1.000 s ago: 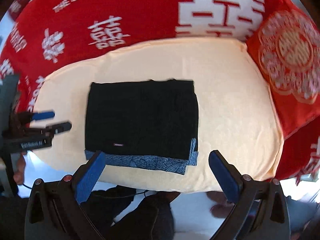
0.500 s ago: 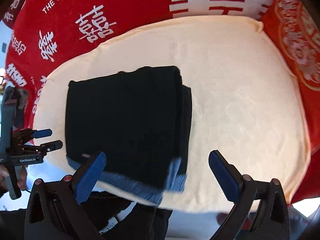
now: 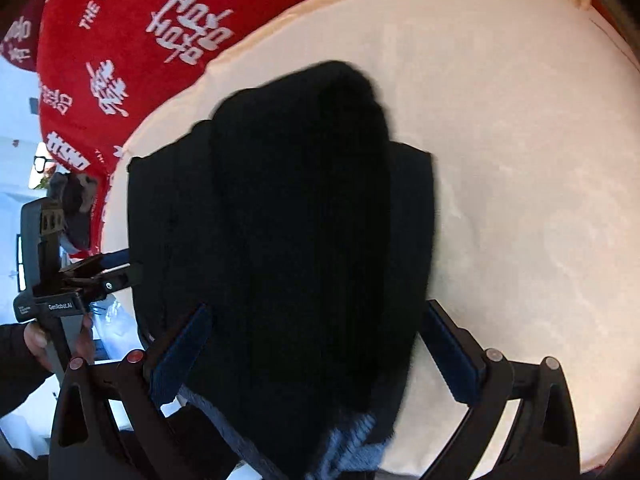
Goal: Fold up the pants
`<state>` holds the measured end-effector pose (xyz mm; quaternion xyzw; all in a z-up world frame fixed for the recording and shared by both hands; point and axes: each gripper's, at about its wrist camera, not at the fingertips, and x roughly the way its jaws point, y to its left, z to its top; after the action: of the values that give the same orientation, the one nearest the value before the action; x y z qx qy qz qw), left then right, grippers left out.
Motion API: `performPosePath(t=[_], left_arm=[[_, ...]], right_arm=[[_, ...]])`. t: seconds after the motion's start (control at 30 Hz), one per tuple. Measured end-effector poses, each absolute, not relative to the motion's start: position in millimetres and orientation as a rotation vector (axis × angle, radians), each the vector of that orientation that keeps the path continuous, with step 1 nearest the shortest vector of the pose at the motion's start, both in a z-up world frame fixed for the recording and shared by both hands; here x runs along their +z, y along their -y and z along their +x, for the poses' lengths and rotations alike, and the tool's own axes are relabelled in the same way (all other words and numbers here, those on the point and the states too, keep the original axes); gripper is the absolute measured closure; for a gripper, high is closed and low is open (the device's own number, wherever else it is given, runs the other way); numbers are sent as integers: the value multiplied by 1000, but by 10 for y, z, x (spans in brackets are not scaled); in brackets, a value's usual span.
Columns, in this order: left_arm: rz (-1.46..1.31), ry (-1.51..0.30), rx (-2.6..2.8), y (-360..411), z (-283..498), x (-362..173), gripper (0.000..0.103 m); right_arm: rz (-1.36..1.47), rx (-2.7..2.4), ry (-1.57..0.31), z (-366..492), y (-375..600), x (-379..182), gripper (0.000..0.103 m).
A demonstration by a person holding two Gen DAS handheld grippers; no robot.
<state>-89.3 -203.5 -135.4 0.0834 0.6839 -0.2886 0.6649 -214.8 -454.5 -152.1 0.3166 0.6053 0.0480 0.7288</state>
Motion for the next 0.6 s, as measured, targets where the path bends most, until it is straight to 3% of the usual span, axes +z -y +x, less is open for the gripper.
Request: performPosePath(t=[0.07,0.5,0.6], left_arm=[[167,-1547,-675,2064,-887,-1373,1],[20,-1677,-765,2148,-656,-1783,0],[82,-1653,-781,2262,-715,-1696,12]], right_arm=[[717,104,-1339,-2098,4509,-1510,0],[622,94,-1312,-2084,4400,-1597,0],[661,77,-1378,-1971,4358,-1540,2]])
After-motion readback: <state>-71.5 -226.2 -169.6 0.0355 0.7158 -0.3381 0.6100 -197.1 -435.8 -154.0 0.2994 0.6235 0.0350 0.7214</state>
